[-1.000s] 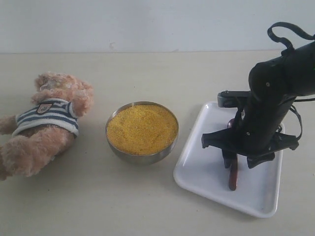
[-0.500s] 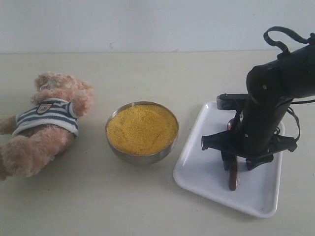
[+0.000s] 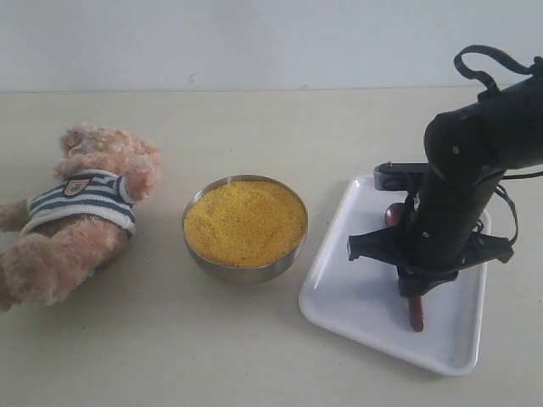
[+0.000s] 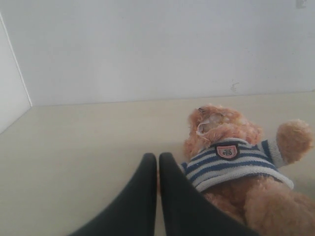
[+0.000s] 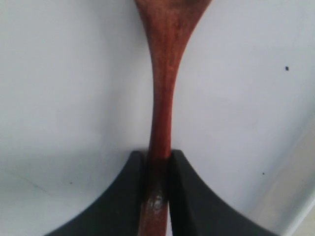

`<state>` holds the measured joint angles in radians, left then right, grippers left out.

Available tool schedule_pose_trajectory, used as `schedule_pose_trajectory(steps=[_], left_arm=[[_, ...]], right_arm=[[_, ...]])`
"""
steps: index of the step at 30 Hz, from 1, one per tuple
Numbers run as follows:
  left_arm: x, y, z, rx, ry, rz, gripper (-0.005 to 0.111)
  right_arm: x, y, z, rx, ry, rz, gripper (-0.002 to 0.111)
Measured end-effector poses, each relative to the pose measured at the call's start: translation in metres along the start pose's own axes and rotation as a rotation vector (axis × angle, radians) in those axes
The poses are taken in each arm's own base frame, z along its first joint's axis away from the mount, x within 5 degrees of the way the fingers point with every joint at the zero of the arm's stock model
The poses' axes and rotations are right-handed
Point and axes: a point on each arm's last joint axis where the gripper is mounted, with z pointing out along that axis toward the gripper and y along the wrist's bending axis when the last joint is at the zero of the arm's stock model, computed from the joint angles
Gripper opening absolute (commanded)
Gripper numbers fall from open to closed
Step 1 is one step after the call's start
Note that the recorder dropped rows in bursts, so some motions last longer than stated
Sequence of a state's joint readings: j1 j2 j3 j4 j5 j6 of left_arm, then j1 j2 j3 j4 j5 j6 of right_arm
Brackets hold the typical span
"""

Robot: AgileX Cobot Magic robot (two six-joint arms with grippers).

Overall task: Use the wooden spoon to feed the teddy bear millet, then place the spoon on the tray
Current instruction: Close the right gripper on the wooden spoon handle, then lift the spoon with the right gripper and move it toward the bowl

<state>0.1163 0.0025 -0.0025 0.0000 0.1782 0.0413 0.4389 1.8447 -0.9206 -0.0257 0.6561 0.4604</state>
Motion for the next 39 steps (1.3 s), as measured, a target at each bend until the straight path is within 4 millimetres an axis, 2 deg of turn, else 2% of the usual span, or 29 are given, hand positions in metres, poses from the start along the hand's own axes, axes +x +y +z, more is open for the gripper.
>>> schedule_pose_trajectory(steps=[7,10,18,24,34,39], left_arm=[[0.000,0.000,0.000,0.000,0.000,0.000,0.004],[0.000,0.000,0.000,0.000,0.000,0.000,0.004],[0.000,0.000,0.000,0.000,0.000,0.000,0.004],[0.000,0.000,0.000,0.000,0.000,0.000,0.004],[0.000,0.000,0.000,0.000,0.000,0.000,0.004],[0.000,0.000,0.000,0.000,0.000,0.000,0.004]], right_arm=[[0.001,-0.001,-0.001,0.008,0.014,-0.043,0.000],[0.002,-0.002,-0.008,0.017,0.002,-0.074,0.000],[0.006,-0.011,-0.056,0.031,-0.107,-0.161,0.000],[0.011,-0.015,-0.096,0.042,-0.150,-0.301,0.000],[-0.009,-0.011,-0.163,0.095,-0.187,-0.522,0.000],[-0.009,-0.007,-0.181,0.271,-0.185,-0.703,0.000]])
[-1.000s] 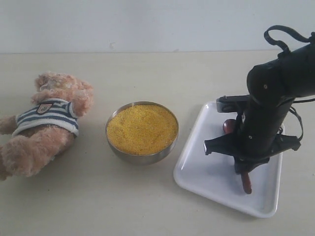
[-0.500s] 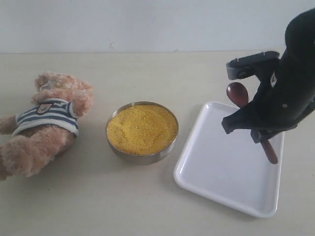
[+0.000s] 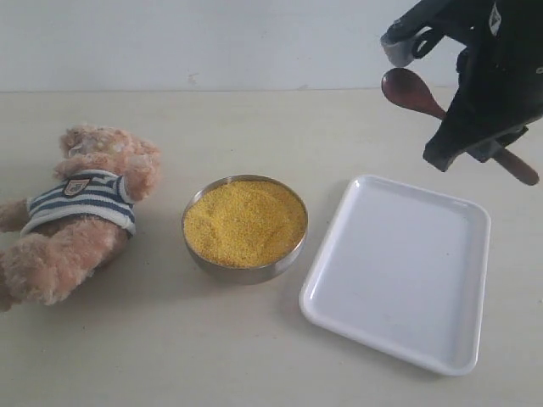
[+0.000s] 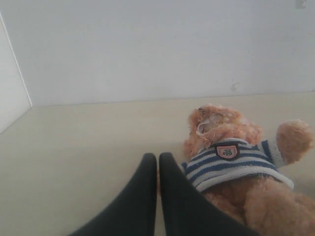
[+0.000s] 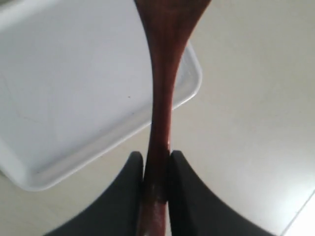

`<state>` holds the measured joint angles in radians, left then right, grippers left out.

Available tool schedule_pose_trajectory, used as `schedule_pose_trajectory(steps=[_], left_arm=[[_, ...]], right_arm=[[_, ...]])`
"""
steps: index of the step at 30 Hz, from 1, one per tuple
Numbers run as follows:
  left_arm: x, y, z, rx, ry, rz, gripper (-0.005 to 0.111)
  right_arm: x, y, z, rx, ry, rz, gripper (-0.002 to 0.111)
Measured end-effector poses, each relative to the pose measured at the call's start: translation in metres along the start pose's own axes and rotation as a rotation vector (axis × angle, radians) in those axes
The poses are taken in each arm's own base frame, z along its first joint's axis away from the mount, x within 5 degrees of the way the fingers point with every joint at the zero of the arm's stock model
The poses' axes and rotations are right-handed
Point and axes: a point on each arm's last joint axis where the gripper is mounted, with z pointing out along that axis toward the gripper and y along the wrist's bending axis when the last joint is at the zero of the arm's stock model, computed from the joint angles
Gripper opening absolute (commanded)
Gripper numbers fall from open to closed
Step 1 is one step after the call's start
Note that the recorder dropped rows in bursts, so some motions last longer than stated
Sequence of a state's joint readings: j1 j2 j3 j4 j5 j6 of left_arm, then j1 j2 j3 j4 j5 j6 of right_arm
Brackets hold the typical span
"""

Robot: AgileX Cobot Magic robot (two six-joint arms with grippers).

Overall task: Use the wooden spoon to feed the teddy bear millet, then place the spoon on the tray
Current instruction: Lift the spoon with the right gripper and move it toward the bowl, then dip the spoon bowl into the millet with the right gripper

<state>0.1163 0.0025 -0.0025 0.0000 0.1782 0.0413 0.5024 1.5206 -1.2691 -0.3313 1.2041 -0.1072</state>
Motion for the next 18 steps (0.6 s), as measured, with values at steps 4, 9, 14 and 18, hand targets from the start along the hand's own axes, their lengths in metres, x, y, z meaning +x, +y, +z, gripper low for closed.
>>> schedule_pose_trajectory(steps=[4,9,14,18], left_arm=[[0.000,0.000,0.000,0.000,0.000,0.000,0.004],[0.000,0.000,0.000,0.000,0.000,0.000,0.004],[0.000,0.000,0.000,0.000,0.000,0.000,0.004],[0.000,0.000,0.000,0.000,0.000,0.000,0.004]], right_arm=[[-0.010,0.024,-0.009,0.081,-0.020,-0.169,0.000],[-0.035,0.074,0.011,0.213,0.018,-0.387,0.000],[-0.055,0.122,0.038,0.369,0.054,-0.621,0.000],[-0.062,0.139,0.036,0.488,0.016,-0.737,0.000]])
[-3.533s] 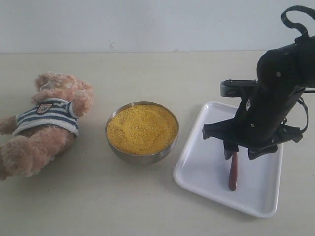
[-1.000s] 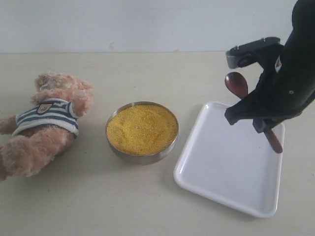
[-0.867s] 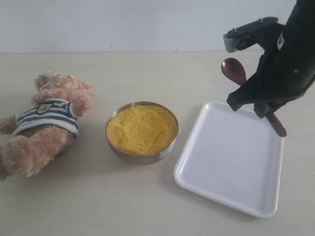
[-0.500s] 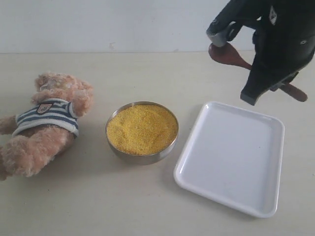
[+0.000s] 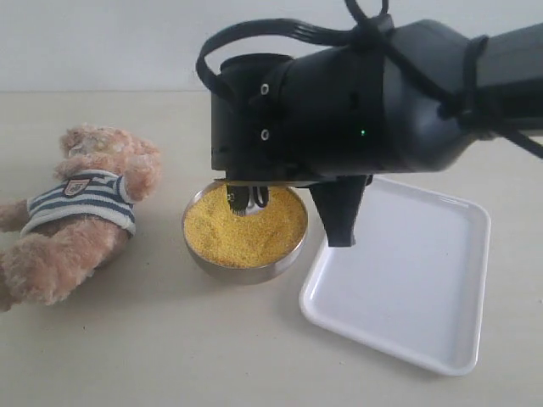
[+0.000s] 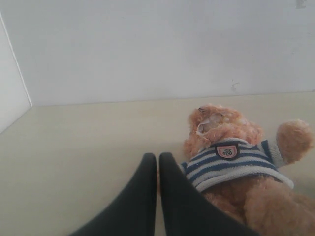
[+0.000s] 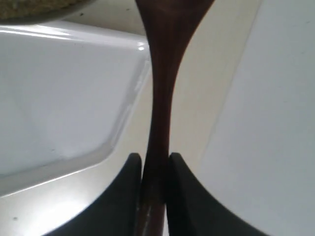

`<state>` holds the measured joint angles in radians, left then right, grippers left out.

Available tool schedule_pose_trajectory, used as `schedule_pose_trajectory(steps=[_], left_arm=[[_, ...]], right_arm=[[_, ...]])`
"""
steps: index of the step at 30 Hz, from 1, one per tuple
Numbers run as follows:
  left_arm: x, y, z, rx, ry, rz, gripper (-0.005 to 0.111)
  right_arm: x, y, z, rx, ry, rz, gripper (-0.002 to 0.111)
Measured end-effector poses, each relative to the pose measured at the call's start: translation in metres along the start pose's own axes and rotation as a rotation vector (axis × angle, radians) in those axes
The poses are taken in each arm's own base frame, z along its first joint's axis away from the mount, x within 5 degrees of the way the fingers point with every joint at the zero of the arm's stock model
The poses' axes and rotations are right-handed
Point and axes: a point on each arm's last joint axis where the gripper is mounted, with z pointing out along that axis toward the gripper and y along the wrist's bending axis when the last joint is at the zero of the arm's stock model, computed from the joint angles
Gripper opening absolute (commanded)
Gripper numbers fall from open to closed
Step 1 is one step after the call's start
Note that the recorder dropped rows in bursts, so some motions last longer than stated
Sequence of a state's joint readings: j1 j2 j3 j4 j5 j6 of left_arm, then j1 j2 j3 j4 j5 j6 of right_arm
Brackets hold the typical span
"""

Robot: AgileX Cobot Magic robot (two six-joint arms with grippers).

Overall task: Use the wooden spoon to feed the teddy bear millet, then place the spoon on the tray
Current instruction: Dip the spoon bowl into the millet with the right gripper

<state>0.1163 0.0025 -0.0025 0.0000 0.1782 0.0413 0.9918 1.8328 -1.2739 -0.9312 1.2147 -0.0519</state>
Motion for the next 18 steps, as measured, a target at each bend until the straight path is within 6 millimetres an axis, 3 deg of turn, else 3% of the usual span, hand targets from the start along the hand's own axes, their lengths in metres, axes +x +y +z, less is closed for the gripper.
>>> schedule_pose_trajectory(steps=[5,18], left_arm=[[0.0000,0.0000,0.0000,0.000,0.000,0.000,0.004],[0.0000,0.0000,0.0000,0.000,0.000,0.000,0.004]], right_arm=[[-0.0022,-0.0076,-0.0044,0.115,-0.001,-0.121,0.000],[-0.0086,-0.0067,0.0022,0.164,0.026,-0.251,0.000]])
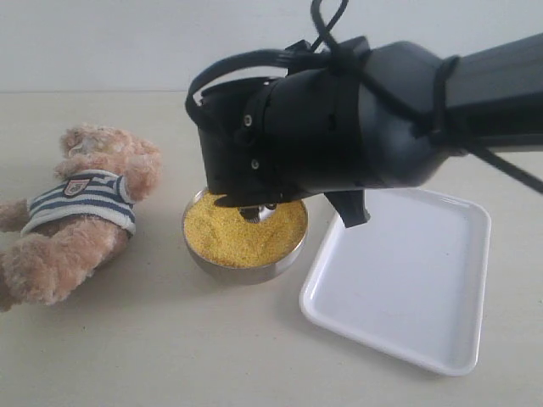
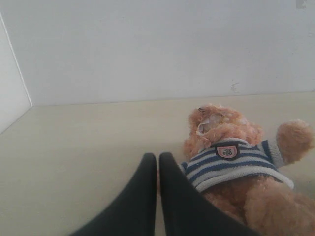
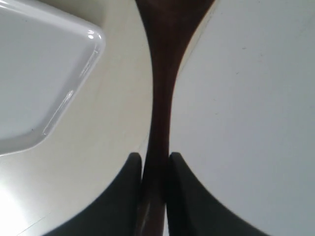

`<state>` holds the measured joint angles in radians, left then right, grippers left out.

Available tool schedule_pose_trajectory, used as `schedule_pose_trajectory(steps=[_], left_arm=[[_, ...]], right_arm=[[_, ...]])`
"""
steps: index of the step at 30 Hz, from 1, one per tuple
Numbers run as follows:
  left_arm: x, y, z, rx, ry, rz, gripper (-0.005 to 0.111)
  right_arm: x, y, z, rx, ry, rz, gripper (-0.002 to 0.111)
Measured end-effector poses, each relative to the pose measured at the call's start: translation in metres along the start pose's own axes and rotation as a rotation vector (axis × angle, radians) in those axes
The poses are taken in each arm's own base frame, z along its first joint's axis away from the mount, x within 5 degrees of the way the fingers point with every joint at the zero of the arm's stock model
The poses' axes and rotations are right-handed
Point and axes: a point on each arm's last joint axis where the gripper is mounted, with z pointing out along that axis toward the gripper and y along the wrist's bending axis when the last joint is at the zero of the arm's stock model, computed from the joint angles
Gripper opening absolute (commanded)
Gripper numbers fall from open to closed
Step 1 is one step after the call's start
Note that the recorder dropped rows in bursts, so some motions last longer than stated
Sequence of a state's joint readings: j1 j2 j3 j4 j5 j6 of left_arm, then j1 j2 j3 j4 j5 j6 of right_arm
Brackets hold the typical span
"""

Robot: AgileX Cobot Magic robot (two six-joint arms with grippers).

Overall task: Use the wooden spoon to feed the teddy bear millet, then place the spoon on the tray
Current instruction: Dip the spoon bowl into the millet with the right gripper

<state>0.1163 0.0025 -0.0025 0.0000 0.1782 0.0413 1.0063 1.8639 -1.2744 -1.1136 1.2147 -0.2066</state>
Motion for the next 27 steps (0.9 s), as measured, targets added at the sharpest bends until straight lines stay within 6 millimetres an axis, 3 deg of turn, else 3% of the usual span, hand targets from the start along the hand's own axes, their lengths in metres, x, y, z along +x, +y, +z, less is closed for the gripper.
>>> schedule_pose_trajectory(steps=[7,12,16,27], left_arm=[[0.000,0.000,0.000,0.000,0.000,0.000,0.004],[0.000,0.000,0.000,0.000,0.000,0.000,0.004],[0.000,0.000,0.000,0.000,0.000,0.000,0.004],[0.000,0.000,0.000,0.000,0.000,0.000,0.004]], right_arm=[[-0.025,0.017,0.020,-0.001,0.040,-0.102,0.000],[-0.026,0.018,0.019,0.002,0.038,-0.107,0.000],[-0.035,0.022,0.006,0.021,0.008,-0.142,0.000],[-0.036,0.027,0.005,-0.022,-0.001,-0.162,0.000]])
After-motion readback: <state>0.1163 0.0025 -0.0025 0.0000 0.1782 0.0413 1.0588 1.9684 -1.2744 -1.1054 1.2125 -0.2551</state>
